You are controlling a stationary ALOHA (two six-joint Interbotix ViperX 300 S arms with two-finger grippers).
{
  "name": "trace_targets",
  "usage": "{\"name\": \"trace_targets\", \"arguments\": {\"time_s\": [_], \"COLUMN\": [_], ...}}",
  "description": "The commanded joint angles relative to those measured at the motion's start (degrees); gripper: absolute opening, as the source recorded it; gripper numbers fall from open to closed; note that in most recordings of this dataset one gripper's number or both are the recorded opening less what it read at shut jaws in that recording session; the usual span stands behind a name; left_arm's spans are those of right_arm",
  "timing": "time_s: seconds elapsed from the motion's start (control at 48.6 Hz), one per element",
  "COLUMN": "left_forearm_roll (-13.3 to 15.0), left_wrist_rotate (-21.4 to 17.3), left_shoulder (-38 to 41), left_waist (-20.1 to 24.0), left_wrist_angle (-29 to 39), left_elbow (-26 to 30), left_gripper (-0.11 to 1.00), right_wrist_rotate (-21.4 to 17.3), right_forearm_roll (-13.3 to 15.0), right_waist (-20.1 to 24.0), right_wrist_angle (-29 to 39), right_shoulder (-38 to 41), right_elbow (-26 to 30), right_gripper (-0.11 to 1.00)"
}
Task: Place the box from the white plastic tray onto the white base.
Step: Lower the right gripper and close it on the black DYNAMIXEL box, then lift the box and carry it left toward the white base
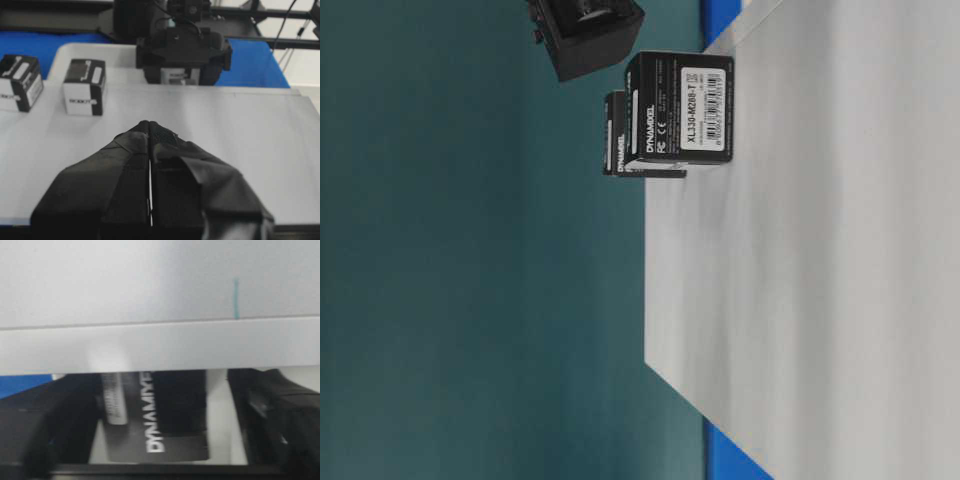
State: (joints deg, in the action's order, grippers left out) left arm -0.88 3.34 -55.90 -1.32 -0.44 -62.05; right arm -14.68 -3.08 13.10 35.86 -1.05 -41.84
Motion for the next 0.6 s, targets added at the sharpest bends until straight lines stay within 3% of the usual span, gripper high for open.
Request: {"name": "trace_targets", "arguments": {"time_s": [0.0,0.082,0.329,0.576], "left_forearm_roll": [-0.09,-0.09,0.0,-0.09], "left_wrist_rotate": [0.09,0.09,0.09,0.09], "left_shoulder": [0.44,0.35,0.44,0.44], "left_waist": [0.18,0.18,0.44,0.62], "left_wrist_angle": [-0.35,-0.35,-0.35,-0.18], "left_elbow": [1.41,1.49,1.49,1.41], "left_gripper": [-0.05,-0.05,-0.05,-0.05], "right_wrist_rotate": [0.09,0.09,0.0,0.0], "right_forearm_roll": [-0.26,-0.7,-0.97,-0.97], "right_waist": [0.0,-0.09,-0.09,-1.67], "right_wrist_angle": [0.62,1.58,4.48,13.8], "right_shoulder": [0.62,0.62,-1.14,-8.96], "right_elbow": [0.53,0.7,1.41,3.87], "right_gripper": [0.77,0.59,0.59,0.59]}}
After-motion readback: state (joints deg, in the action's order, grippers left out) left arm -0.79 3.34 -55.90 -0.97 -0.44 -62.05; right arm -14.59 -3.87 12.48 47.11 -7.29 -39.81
